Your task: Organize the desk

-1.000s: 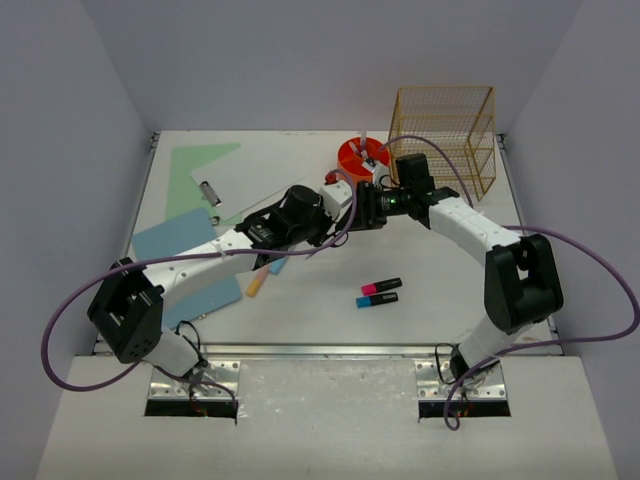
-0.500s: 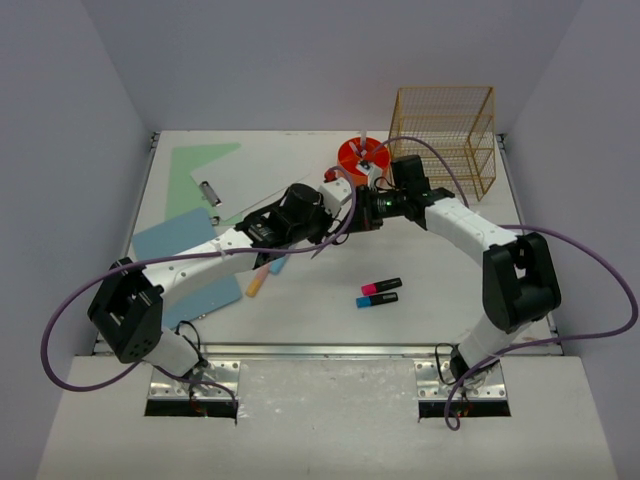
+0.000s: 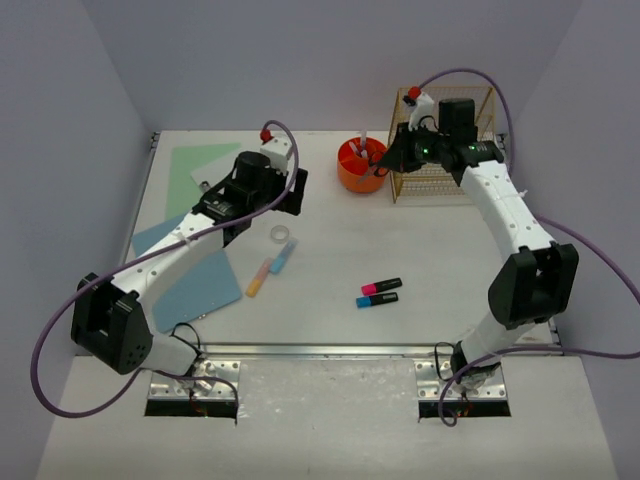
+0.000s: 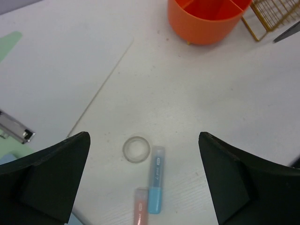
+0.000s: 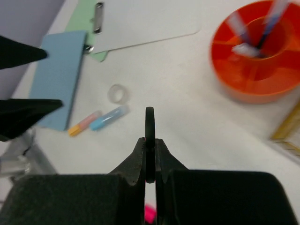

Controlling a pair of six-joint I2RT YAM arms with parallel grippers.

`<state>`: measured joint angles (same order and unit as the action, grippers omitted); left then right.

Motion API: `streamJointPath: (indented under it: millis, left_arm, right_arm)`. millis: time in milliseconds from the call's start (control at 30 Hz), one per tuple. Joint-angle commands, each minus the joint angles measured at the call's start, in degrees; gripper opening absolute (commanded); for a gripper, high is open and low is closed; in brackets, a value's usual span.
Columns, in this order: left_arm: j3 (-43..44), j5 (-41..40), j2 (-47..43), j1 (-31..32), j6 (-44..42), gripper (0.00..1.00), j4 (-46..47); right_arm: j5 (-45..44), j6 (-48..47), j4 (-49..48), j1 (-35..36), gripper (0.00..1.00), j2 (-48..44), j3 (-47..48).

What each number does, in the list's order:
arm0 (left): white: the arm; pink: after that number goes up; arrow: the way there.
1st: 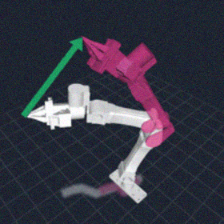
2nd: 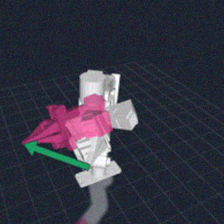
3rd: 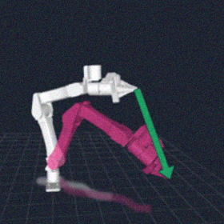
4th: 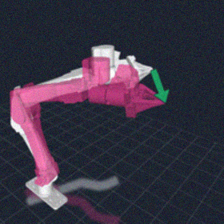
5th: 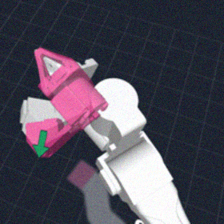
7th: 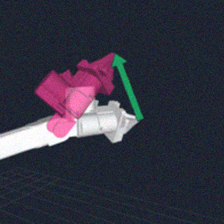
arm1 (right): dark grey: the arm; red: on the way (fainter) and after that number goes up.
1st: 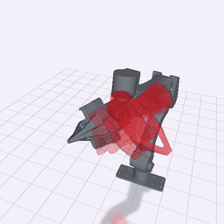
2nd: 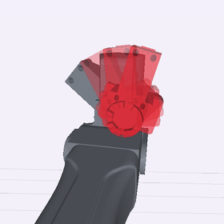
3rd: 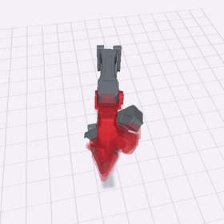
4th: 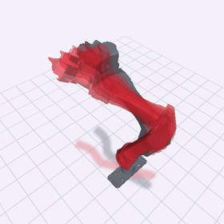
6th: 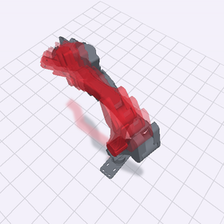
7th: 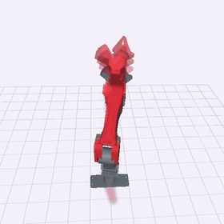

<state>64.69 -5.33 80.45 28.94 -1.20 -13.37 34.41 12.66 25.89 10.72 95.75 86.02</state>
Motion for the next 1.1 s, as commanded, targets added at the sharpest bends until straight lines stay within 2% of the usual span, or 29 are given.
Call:
streamJointPath:
  millis: [0,333,500,1067]
  left_arm:
    - [2.85,-2.80,-2.96,-2.13,2.53,1.00,-0.16]
    - [0.20,-1.58,-1.78,-2.13,3.15,1.00,0.43]
    - [-0.45,0.01,-1.53,-2.13,3.36,1.00,0.81]
    - [-2.16,1.33,-1.41,-2.18,3.08,1.00,0.89]
  right_arm:
    - [-14.45,-11.42,3.03,-1.54,0.00,1.84,9.05]
    - [-23.66,-16.03,-1.47,-1.67,0.00,12.76,22.03]
    - [-23.63,-17.40,-8.52,-1.58,0.00,16.48,22.81]
    - [-22.11,-19.31,-13.81,-1.12,0.00,27.25,30.32]
